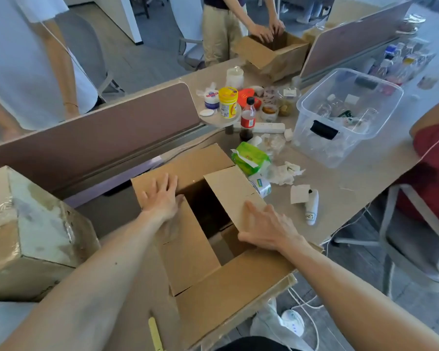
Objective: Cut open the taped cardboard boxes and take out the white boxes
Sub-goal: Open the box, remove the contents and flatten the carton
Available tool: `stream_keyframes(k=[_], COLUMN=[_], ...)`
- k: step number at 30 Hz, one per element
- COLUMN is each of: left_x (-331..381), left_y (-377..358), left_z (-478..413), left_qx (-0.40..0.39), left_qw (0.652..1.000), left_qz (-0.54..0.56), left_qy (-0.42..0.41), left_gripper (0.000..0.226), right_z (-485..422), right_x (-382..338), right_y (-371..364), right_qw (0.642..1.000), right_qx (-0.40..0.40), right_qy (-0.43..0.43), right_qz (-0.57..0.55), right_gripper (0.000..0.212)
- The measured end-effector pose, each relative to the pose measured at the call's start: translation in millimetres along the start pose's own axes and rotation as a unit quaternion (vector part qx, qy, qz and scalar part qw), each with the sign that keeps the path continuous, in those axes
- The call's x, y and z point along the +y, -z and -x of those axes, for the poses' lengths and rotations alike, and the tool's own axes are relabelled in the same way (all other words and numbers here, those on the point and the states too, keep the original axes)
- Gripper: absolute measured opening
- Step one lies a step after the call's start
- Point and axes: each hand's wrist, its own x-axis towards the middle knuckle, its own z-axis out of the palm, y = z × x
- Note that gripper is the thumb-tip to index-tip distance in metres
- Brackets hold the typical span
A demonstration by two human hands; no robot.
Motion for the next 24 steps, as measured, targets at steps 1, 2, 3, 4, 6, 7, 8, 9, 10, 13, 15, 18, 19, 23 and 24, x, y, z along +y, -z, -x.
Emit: stream_keyframes(k=[1, 2, 3, 4, 6, 7, 8, 9, 10, 13, 15, 18, 19, 23, 24], left_x=[7.0, 14.5, 21.0, 27.1, 36.4, 40.1, 43.1, 46.2, 48.6, 50.6, 47.3, 35.4, 30.5, 14.3, 10.3], left_y=[-9.8, -15.8, -19.4, -20.5, -20.0, -20.0, -20.7, -21.4, -21.3, -14.7, -3.9, 14.7, 21.7, 43.3, 47.0], left_z=[5.6, 11.7, 15.9, 19.5, 24.6, 27.0, 29.5, 32.0, 34.1, 36.3, 37.5, 43.3, 46.8, 60.1, 62.4], left_qx=[-0.002, -0.004, -0.006, -0.008, -0.011, -0.010, -0.010, -0.012, -0.014, -0.020, -0.027, -0.023, -0.024, -0.006, 0.008], left_qw=[1.000, 1.000, 1.000, 1.000, 0.999, 0.999, 0.998, 0.998, 0.998, 1.000, 0.999, 0.993, 0.991, 0.982, 0.981], left_qz=[0.008, 0.008, 0.005, -0.004, -0.035, -0.053, -0.062, -0.064, -0.059, -0.014, 0.041, 0.108, 0.126, 0.184, 0.187], left_qy=[-0.007, -0.011, -0.012, -0.009, -0.002, 0.001, 0.003, 0.004, 0.004, -0.002, -0.009, -0.030, -0.037, -0.047, -0.044], left_gripper=[0.070, 0.075, 0.082, 0.089, 0.101, 0.103, 0.104, 0.104, 0.102, 0.092, 0.086, 0.080, 0.080, 0.079, 0.075], right_z=[-0.7, -1.5, -2.2, -3.2, -5.1, -5.7, -6.5, -7.4, -8.5, -7.8, -4.9, -1.5, -3.2, -19.4, -24.0], right_x=[4.0, 8.4, 13.4, 19.2, 30.6, 34.7, 37.4, 39.2, 40.4, 45.6, 50.9, 54.2, 57.5, 81.1, 88.0], right_y=[1.8, 3.8, 5.7, 7.9, 11.2, 12.2, 12.2, 11.9, 11.2, 11.2, 13.3, 22.1, 23.2, 19.9, 17.1], right_qw=[1.000, 1.000, 1.000, 0.999, 0.997, 0.996, 0.995, 0.995, 0.994, 0.980, 0.958, 0.936, 0.930, 0.914, 0.918], right_qx=[-0.002, -0.006, -0.005, -0.003, 0.005, 0.013, 0.024, 0.035, 0.048, 0.082, 0.117, 0.155, 0.167, 0.210, 0.203], right_qy=[0.004, 0.008, 0.015, 0.026, 0.043, 0.046, 0.049, 0.053, 0.057, 0.066, 0.062, 0.026, 0.000, -0.040, -0.047], right_qz=[-0.007, -0.014, -0.024, -0.037, -0.070, -0.076, -0.079, -0.080, -0.086, -0.170, -0.255, -0.316, -0.327, -0.344, -0.339], right_gripper=[0.080, 0.082, 0.084, 0.084, 0.083, 0.083, 0.084, 0.087, 0.090, 0.081, 0.054, 0.049, 0.045, 0.058, 0.064])
